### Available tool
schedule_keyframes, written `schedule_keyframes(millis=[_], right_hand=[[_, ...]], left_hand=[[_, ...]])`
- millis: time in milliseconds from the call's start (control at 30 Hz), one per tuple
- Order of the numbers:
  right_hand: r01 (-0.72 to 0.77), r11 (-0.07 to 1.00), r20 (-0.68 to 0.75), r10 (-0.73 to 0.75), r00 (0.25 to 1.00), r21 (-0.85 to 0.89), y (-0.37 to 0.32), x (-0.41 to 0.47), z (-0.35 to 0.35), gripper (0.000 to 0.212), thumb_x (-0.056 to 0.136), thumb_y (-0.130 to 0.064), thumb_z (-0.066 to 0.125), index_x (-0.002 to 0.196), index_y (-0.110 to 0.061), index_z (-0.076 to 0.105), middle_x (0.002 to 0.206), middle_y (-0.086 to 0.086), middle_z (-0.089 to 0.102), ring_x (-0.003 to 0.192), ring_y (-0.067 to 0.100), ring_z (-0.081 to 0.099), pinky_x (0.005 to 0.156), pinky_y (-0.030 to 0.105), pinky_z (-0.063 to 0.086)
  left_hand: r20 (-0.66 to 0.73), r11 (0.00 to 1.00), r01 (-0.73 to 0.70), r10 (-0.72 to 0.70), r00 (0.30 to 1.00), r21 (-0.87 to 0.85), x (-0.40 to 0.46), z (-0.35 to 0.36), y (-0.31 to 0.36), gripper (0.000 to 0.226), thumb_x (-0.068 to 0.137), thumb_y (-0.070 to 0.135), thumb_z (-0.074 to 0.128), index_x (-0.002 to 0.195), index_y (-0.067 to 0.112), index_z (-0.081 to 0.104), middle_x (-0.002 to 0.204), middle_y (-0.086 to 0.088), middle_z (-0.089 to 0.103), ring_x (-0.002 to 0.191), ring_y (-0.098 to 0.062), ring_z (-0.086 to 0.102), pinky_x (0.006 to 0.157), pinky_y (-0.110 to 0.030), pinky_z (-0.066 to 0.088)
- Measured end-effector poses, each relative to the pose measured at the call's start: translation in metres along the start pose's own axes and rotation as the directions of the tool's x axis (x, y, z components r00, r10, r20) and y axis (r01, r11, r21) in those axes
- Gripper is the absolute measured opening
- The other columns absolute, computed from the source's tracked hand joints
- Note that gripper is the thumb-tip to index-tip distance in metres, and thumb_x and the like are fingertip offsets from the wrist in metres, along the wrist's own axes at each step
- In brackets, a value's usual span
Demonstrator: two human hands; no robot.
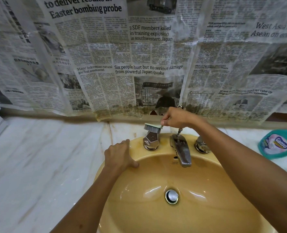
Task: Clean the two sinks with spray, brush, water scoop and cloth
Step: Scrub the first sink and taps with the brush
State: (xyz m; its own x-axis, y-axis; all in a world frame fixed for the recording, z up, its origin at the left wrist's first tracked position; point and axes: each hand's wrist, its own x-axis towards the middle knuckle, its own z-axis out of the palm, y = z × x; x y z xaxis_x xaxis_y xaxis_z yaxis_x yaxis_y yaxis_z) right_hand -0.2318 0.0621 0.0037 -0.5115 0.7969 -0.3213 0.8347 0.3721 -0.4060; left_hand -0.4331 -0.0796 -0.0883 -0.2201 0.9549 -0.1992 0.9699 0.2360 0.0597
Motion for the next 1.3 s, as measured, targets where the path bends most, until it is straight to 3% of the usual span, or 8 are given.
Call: schedule_keyframes(millis=[67,467,533,900,1067,1167,1233,1300], right_hand=[[0.006,1.000,0.014,-0.006,1.000,-0.004,-0.001,0.001,-0.001,0.022,0.097,-0.025,0.059,0.110,-0.017,0.075,0.124,-0.003,0.068,0.110,0.017,0.061,0.092,0.033,0.050],[0.014,1.000,0.019,-0.014,1.000,0.007,-0.009,0.007,0.001,0.019,0.097,-0.025,0.061,0.107,-0.018,0.075,0.123,-0.004,0.068,0.109,0.014,0.061,0.093,0.033,0.049],[0.020,0.996,0.023,-0.022,0.999,0.093,-0.010,0.008,0.002,0.018,0.096,-0.026,0.062,0.105,-0.020,0.076,0.121,-0.005,0.068,0.109,0.014,0.061,0.094,0.034,0.050],[0.016,0.981,0.017,-0.019,1.000,0.194,-0.005,0.005,0.003,0.013,0.093,-0.022,0.066,0.099,-0.019,0.078,0.113,-0.007,0.072,0.106,0.010,0.062,0.098,0.035,0.049],[0.064,0.993,0.032,-0.061,0.998,-0.095,-0.032,0.006,-0.015,0.011,0.092,-0.025,0.066,0.094,-0.022,0.077,0.105,-0.007,0.072,0.091,0.010,0.063,0.080,0.028,0.051],[0.114,0.934,0.092,-0.087,0.992,-0.339,-0.064,0.000,-0.027,0.012,0.090,-0.021,0.068,0.081,-0.020,0.075,0.078,-0.014,0.066,0.068,0.003,0.057,0.060,0.021,0.047],[0.134,0.861,0.080,-0.108,0.991,-0.491,-0.087,-0.004,-0.028,0.023,0.088,-0.015,0.066,0.066,-0.016,0.063,0.064,-0.009,0.058,0.059,0.007,0.052,0.063,0.027,0.053],[0.143,0.779,0.068,-0.128,0.989,-0.611,-0.111,-0.007,-0.025,0.027,0.087,-0.010,0.065,0.064,-0.014,0.050,0.066,-0.004,0.054,0.062,0.014,0.053,0.067,0.034,0.057]], left_hand=[[-0.001,1.000,-0.002,0.002,1.000,0.003,0.000,0.000,0.000,0.084,0.060,0.064,0.077,0.128,0.025,0.047,0.114,0.004,0.066,0.103,-0.024,0.063,0.069,-0.029,0.040],[0.013,1.000,0.000,0.000,1.000,-0.009,0.001,-0.001,0.000,0.076,0.057,0.064,0.077,0.114,0.024,0.048,0.109,0.003,0.067,0.098,-0.026,0.064,0.066,-0.029,0.038],[0.010,1.000,0.002,-0.001,1.000,-0.018,0.001,-0.001,-0.001,0.074,0.055,0.064,0.077,0.110,0.024,0.047,0.107,0.003,0.067,0.097,-0.026,0.064,0.066,-0.030,0.038],[0.010,1.000,-0.017,0.017,1.000,-0.014,0.002,0.000,-0.001,0.078,0.057,0.063,0.077,0.117,0.023,0.048,0.111,0.004,0.065,0.100,-0.025,0.063,0.068,-0.029,0.038],[-0.002,1.000,-0.018,0.018,1.000,-0.018,0.000,0.000,-0.001,0.078,0.056,0.063,0.079,0.115,0.023,0.048,0.109,0.004,0.065,0.098,-0.025,0.064,0.066,-0.029,0.037],[-0.008,0.999,-0.024,0.023,1.000,-0.036,0.000,0.001,-0.002,0.077,0.055,0.061,0.080,0.114,0.022,0.049,0.108,0.005,0.065,0.097,-0.025,0.065,0.066,-0.029,0.037],[-0.009,0.998,-0.027,0.027,1.000,-0.048,0.000,0.001,-0.003,0.077,0.055,0.060,0.080,0.114,0.022,0.049,0.109,0.005,0.064,0.097,-0.024,0.065,0.066,-0.029,0.036],[-0.013,0.998,-0.033,0.032,0.999,-0.057,0.000,0.002,-0.004,0.077,0.055,0.060,0.080,0.115,0.022,0.049,0.110,0.006,0.064,0.097,-0.024,0.064,0.066,-0.029,0.036]])
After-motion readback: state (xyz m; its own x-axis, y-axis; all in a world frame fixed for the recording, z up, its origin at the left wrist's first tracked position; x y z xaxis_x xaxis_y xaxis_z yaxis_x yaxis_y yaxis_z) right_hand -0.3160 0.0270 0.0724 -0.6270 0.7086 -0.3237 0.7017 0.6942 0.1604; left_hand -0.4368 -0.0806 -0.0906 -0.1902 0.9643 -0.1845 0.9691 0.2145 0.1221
